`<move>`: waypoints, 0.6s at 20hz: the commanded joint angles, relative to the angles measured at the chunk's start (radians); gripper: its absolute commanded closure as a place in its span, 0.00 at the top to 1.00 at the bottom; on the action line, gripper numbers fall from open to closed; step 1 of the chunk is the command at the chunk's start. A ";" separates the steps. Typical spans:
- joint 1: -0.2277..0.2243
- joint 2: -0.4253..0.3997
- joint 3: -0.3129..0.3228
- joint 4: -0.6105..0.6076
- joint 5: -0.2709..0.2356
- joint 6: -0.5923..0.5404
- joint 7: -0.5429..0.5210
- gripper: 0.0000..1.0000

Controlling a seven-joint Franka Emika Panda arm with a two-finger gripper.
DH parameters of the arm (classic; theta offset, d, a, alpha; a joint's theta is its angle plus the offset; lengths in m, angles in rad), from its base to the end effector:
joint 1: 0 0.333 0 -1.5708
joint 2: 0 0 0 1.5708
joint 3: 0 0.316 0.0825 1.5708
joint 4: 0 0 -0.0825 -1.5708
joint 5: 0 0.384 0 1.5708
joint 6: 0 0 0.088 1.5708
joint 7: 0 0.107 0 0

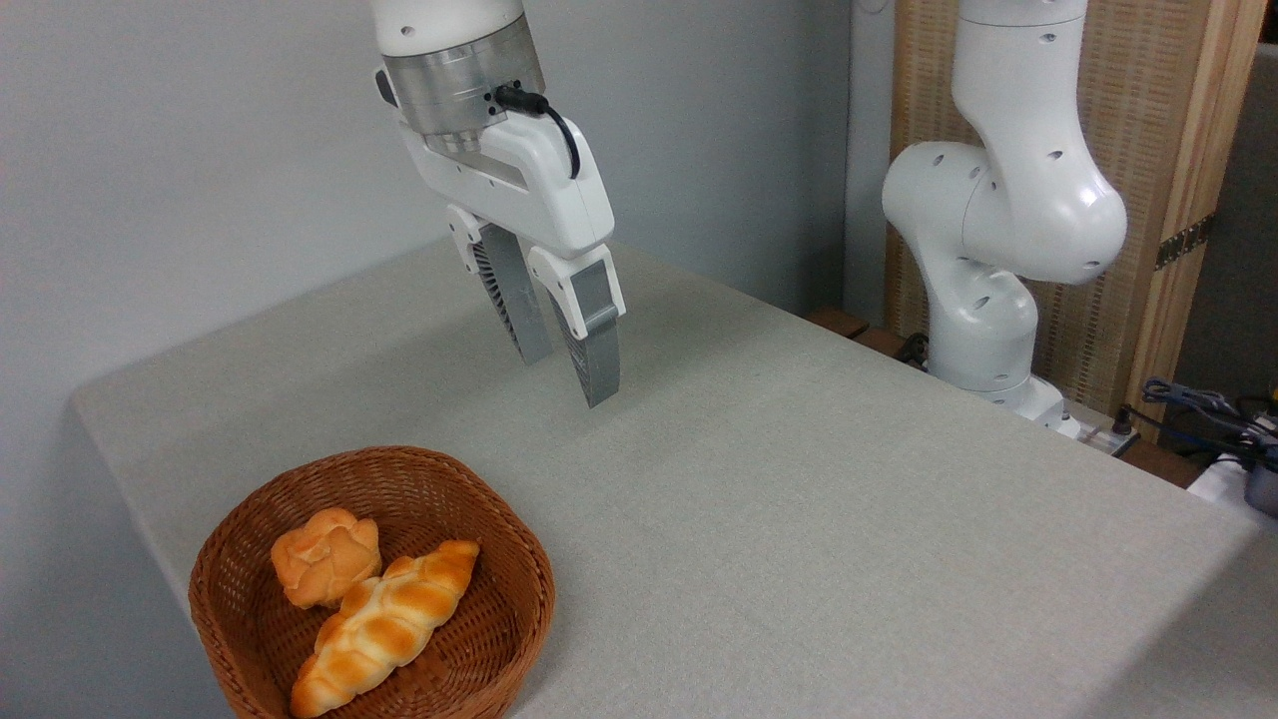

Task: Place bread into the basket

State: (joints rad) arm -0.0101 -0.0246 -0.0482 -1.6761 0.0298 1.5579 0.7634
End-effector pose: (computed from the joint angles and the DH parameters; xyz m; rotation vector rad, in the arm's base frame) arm 0.5410 -0.0286 0.5875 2.8731 -1.2533 -0.1546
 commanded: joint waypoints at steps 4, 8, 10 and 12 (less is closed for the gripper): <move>-0.007 -0.034 0.014 -0.016 -0.013 0.070 -0.013 1.00; -0.010 -0.035 0.011 -0.030 -0.005 0.077 -0.027 1.00; -0.011 -0.035 0.002 -0.028 0.051 0.134 -0.024 1.00; -0.018 -0.035 -0.002 -0.028 0.055 0.137 -0.023 1.00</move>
State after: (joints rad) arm -0.0132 -0.0393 -0.0480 -1.6813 0.0582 1.6607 0.7499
